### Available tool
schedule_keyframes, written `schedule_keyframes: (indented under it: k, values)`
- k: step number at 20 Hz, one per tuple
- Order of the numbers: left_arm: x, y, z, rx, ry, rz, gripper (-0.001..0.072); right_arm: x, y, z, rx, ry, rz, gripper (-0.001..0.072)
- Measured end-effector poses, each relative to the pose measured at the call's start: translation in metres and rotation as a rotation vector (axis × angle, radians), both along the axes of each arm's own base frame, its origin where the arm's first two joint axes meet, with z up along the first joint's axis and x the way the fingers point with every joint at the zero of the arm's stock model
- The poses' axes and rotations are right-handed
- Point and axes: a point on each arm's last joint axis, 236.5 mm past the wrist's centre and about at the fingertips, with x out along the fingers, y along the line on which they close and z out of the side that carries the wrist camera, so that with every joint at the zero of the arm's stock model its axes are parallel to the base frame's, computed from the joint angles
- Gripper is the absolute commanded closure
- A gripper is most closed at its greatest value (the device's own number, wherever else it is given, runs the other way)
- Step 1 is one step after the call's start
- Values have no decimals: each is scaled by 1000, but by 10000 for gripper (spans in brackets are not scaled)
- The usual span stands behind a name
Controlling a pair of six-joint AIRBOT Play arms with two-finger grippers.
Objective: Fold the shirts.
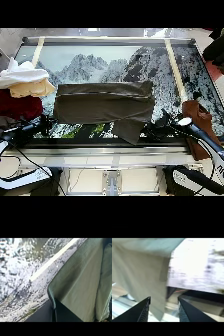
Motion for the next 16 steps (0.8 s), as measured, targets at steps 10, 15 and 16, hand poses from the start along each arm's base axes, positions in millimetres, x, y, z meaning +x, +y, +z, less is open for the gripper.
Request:
schedule_keyframes:
  k: [10,15,16]
  values:
    - [1,-2,6,11,-22,-25,698,13,20,-11,-16,-59,-2,694]
    - [-6,-15,53,136,-160,-201,698,18,34,53,37,-200,121,694]
    - [-13,-18,64,189,-179,-254,699,15,34,66,32,-226,146,694]
